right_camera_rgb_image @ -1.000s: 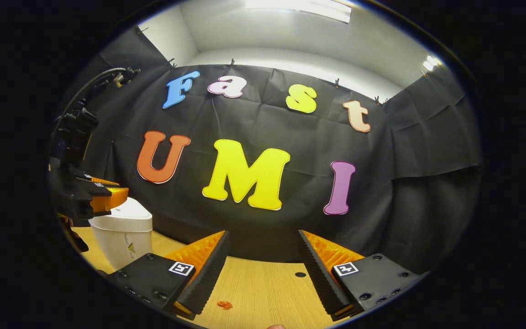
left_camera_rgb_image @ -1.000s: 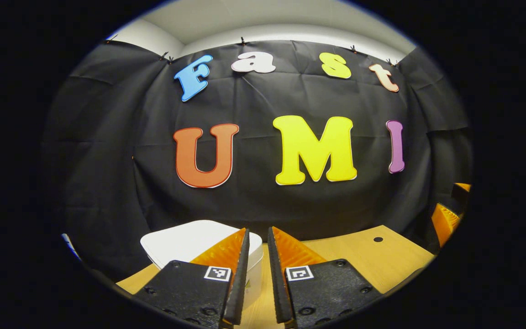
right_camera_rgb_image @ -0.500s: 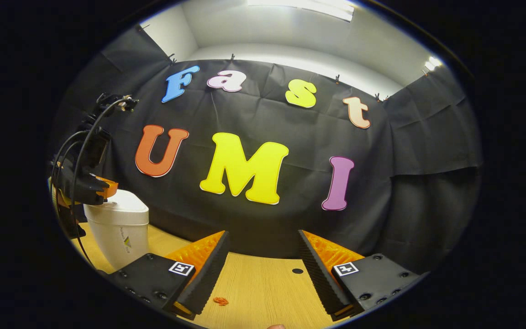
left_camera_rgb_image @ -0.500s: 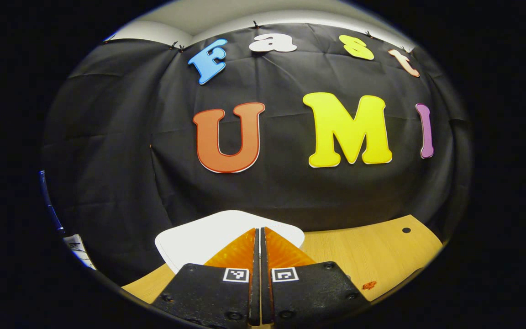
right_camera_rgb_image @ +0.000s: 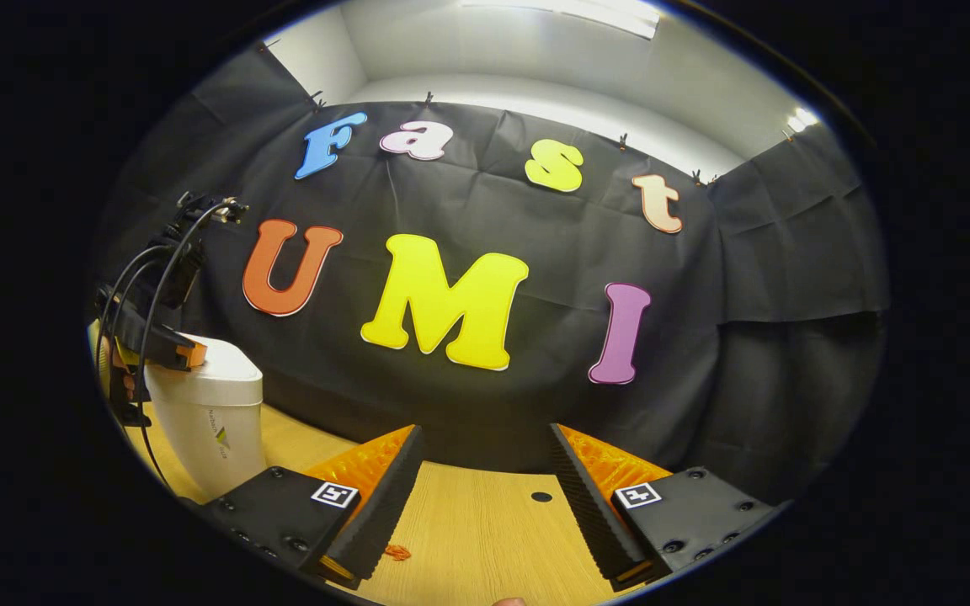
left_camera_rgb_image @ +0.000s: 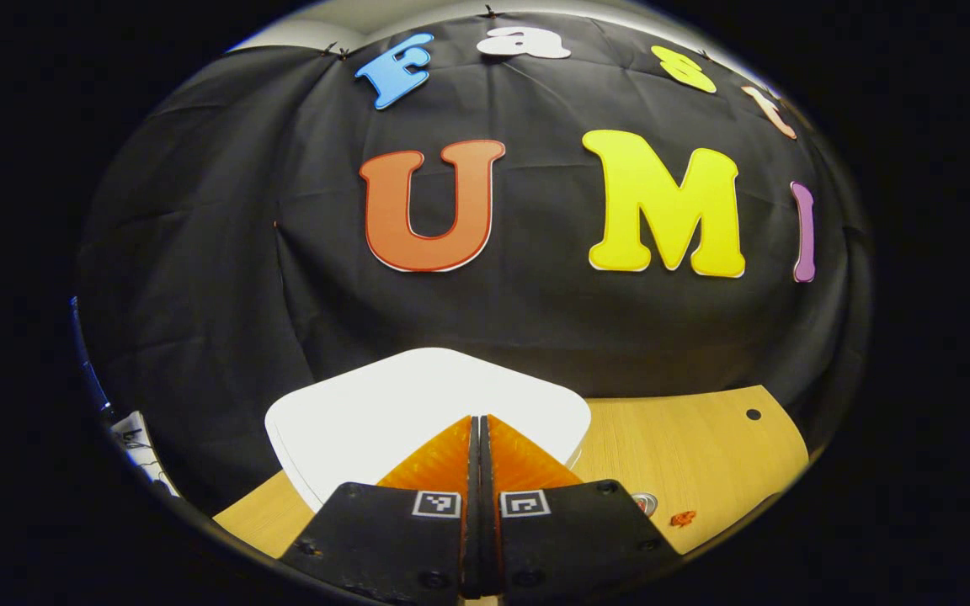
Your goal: Press the lid of the desktop garbage bin to open it, pick up the crumpled paper on the desktop and throw it into the bin, then pick up the pop can on the desktop and drop it into the bin, and finally close the garbage bin lid.
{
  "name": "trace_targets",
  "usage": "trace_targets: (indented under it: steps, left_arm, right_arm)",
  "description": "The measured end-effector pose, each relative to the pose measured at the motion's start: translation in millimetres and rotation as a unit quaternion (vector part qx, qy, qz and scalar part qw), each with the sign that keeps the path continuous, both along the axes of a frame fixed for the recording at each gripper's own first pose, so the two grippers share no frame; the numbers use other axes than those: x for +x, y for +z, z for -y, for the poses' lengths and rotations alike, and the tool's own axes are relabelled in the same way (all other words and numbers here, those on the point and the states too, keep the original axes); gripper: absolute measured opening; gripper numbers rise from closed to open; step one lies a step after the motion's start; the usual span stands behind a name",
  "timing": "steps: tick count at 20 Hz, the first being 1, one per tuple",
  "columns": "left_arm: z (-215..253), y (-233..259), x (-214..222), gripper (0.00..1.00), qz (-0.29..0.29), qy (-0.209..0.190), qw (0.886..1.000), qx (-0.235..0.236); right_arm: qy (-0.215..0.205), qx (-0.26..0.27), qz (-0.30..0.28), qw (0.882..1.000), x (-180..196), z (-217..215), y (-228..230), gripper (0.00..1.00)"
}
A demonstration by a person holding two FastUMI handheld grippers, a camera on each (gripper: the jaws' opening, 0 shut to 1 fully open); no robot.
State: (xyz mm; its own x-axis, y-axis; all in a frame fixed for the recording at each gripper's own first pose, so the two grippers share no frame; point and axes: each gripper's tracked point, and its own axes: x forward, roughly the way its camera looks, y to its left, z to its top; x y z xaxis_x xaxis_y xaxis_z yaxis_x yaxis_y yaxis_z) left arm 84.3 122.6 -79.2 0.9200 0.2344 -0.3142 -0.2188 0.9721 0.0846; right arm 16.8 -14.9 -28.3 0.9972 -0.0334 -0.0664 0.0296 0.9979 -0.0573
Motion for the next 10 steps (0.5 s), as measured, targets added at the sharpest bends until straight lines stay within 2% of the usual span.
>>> trace_targets:
  steps: [5,10]
  left_arm:
    - [0,-9,-2,0.03,-0.015,-0.007,1.0,0.024]
    - [0,4,2,0.03,0.014,-0.004,0.999,0.032]
  right_arm:
    - [0.01,-0.001,0.0,1.0,2,-10,-1,0.94]
    - [0.017,0.004,0.005,1.0,2,-16,3,0.94]
